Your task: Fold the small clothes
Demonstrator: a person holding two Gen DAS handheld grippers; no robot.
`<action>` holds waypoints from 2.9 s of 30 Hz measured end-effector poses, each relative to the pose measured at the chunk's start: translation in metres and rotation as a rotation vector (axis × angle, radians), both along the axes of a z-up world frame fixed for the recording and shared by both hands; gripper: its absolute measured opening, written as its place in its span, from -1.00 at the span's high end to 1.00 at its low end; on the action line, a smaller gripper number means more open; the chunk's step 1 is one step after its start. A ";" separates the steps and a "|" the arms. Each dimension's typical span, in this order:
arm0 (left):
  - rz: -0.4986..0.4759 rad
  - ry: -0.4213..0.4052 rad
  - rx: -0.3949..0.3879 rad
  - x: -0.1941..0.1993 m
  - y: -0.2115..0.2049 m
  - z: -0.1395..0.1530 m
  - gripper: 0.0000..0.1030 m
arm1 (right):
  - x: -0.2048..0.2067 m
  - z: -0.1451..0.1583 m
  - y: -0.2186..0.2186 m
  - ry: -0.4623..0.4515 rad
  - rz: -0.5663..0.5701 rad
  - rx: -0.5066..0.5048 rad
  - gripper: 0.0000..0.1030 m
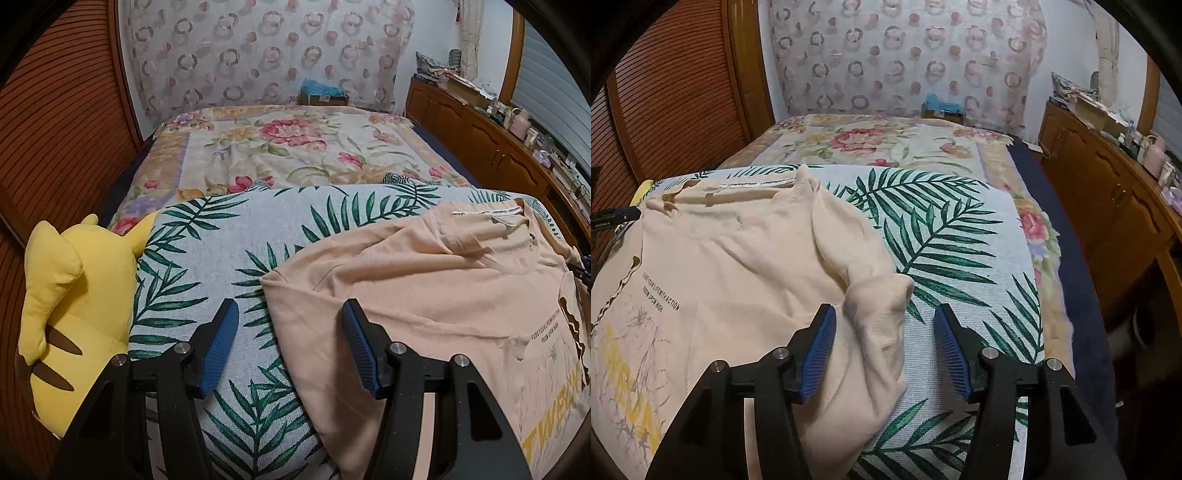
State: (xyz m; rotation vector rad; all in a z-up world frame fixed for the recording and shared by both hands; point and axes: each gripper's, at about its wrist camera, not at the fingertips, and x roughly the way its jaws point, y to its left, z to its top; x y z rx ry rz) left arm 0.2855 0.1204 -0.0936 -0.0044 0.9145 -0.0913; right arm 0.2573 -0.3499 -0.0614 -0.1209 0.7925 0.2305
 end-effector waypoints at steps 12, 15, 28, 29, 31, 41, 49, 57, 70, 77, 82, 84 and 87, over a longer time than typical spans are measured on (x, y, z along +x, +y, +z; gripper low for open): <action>-0.024 -0.009 -0.009 0.001 -0.002 0.001 0.17 | 0.001 0.000 -0.001 0.000 0.000 -0.006 -0.14; -0.035 -0.010 -0.012 0.002 -0.004 0.001 0.41 | 0.002 0.000 -0.001 0.000 0.000 -0.007 -0.14; -0.103 -0.084 -0.028 -0.032 -0.028 0.030 0.87 | -0.007 0.008 0.023 -0.003 0.132 -0.043 0.85; -0.107 -0.101 -0.030 -0.039 -0.031 0.036 0.87 | -0.011 0.013 0.026 -0.019 0.145 -0.039 0.86; -0.117 -0.126 -0.034 -0.052 -0.035 0.046 0.87 | -0.020 0.023 0.027 -0.057 0.150 -0.029 0.87; -0.144 -0.241 -0.040 -0.130 -0.042 0.087 0.87 | -0.088 0.074 0.012 -0.206 0.147 0.016 0.88; -0.127 -0.291 0.011 -0.199 -0.038 0.096 0.87 | -0.145 0.076 0.005 -0.248 0.156 0.006 0.88; -0.098 -0.299 -0.026 -0.255 -0.025 0.095 0.87 | -0.204 0.078 -0.002 -0.254 0.166 0.012 0.88; -0.046 -0.174 -0.049 -0.289 -0.017 0.058 0.87 | -0.238 0.054 -0.017 -0.106 0.122 0.035 0.88; -0.035 -0.145 -0.053 -0.279 -0.011 0.045 0.18 | -0.219 0.030 -0.013 -0.009 0.101 0.044 0.88; -0.056 -0.142 -0.046 -0.265 -0.011 0.049 -0.04 | -0.212 0.051 -0.009 -0.048 0.109 0.022 0.61; -0.053 -0.142 -0.039 -0.257 -0.010 0.050 -0.42 | -0.209 0.057 -0.009 -0.073 0.096 -0.005 0.34; -0.050 -0.142 -0.028 -0.244 -0.011 0.050 -0.44 | -0.199 0.065 -0.008 -0.084 0.082 -0.013 0.16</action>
